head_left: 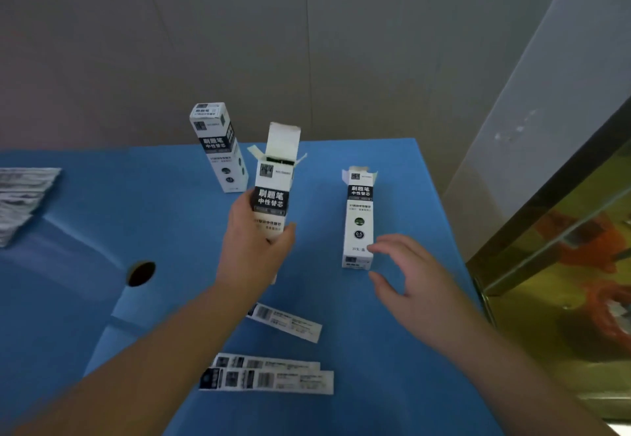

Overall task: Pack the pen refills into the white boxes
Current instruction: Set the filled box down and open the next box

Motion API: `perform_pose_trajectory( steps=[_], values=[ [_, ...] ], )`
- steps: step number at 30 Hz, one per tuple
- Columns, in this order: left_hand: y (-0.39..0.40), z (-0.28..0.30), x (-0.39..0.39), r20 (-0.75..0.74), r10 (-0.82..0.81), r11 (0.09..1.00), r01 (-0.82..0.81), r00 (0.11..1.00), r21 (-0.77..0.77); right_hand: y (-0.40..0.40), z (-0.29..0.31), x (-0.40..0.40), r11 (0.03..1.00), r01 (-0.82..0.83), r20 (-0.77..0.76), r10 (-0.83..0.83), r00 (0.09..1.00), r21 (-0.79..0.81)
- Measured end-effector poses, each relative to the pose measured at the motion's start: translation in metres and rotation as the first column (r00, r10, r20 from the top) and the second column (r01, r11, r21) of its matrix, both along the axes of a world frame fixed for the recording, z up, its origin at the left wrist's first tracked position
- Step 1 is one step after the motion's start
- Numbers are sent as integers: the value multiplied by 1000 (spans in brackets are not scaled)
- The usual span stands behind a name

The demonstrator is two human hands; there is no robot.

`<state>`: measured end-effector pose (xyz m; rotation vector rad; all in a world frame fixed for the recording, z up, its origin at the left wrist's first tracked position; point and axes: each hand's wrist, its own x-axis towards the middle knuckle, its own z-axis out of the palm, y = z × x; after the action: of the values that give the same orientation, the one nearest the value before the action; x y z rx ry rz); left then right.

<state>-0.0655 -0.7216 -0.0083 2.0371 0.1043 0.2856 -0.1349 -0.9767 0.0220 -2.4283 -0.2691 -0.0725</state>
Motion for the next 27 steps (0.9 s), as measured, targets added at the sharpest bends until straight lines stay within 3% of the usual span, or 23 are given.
perform_pose_trajectory(
  steps=[4,9,12,15,20,27],
  values=[
    [32,-1,-42,103,-39,999,36,994,29,25,2,-7,997,-66,-16,65,998,-36],
    [76,-5,-73,210,-47,999,44,977,17,73,-10,-28,928,-312,-332,235,913,-202],
    [100,-16,-84,192,-36,999,39,981,-13,101,-21,-38,877,-369,-382,241,892,-309],
    [120,-26,-90,182,-24,998,34,983,-53,123,-29,-41,858,-335,-331,209,920,-389],
    [144,-34,-94,224,-53,990,81,973,-115,141,-35,-35,912,-166,-233,81,969,-374],
    [153,-51,-91,284,-140,972,186,949,-143,155,-25,-19,913,-26,-315,-115,942,-408]
  ],
)
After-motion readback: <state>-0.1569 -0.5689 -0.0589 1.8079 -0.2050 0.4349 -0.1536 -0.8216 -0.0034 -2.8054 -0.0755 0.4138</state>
